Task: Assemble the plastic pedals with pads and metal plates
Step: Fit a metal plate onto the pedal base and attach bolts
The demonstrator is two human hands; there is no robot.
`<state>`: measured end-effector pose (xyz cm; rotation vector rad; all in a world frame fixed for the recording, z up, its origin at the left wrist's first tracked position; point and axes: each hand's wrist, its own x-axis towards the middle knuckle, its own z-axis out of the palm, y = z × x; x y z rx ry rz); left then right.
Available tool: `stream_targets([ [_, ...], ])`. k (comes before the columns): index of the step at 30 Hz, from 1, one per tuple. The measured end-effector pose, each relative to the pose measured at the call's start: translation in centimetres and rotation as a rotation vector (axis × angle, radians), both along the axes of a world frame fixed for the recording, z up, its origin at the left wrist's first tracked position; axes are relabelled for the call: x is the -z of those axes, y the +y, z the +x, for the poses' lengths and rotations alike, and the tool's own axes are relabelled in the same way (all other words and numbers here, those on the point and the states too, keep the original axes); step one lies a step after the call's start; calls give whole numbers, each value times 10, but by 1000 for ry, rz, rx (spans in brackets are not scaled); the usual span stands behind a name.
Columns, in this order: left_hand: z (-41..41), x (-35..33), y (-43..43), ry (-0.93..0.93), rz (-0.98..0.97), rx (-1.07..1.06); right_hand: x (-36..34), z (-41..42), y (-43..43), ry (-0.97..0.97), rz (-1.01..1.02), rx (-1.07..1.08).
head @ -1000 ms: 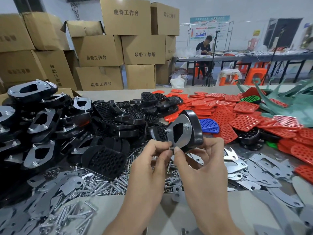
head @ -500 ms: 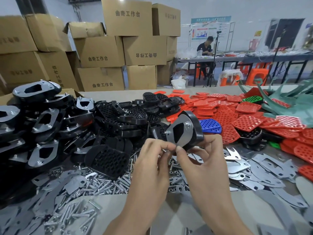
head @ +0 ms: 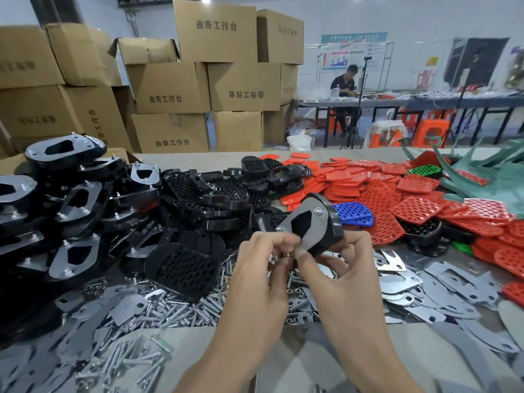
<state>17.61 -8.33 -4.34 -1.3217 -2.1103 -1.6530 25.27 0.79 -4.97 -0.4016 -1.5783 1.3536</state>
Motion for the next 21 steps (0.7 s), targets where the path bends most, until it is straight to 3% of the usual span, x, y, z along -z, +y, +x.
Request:
stream_targets([
  [5,2,-3,1,-121,83,-53,-2,0,-2,16,-37,6],
  [10,-4,3,1,-52,-12,-73,-2,0,-3,-1,-5,8],
  [13,-4,2,0,85,-43,-48,-1,0,-2,7,-17,31],
  [17,-2,1,-1,-87,11,-70,-1,1,0,22,-28,48],
  [21,-3,1,-2,19,-76,-89,-1,3,-2,11,-10,10],
])
